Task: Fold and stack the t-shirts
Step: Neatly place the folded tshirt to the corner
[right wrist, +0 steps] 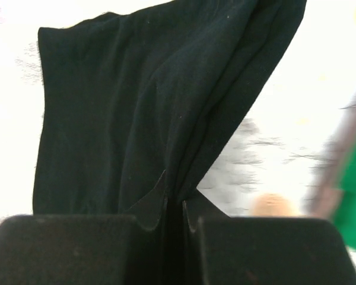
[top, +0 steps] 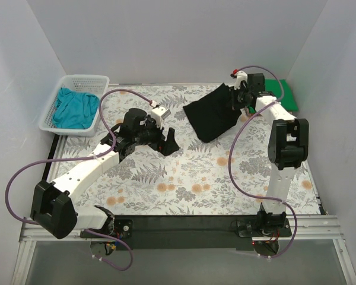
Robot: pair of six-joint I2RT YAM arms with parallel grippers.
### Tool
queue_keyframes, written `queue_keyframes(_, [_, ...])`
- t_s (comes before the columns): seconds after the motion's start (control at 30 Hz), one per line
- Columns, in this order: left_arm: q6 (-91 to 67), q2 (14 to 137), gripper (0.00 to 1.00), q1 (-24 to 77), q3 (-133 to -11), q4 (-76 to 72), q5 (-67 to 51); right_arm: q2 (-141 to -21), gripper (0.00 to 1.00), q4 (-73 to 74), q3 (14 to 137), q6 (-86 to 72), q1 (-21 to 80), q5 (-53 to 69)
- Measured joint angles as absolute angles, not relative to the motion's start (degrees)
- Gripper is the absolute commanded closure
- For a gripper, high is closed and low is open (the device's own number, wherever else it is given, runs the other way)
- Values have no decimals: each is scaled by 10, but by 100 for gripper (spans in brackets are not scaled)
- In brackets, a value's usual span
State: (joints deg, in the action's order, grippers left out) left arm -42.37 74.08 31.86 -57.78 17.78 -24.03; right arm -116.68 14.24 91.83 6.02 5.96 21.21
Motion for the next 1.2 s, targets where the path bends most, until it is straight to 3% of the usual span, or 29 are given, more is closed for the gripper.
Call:
queue_keyframes(0.43, [-409, 741, 9, 308, -569, 226, -240, -1239, 99, 248, 1138, 229, 12, 133])
queue_keyframes(1.2, [-410, 741, 9, 308, -569, 235, -249, -1241, 99, 303, 1234, 285, -14, 97])
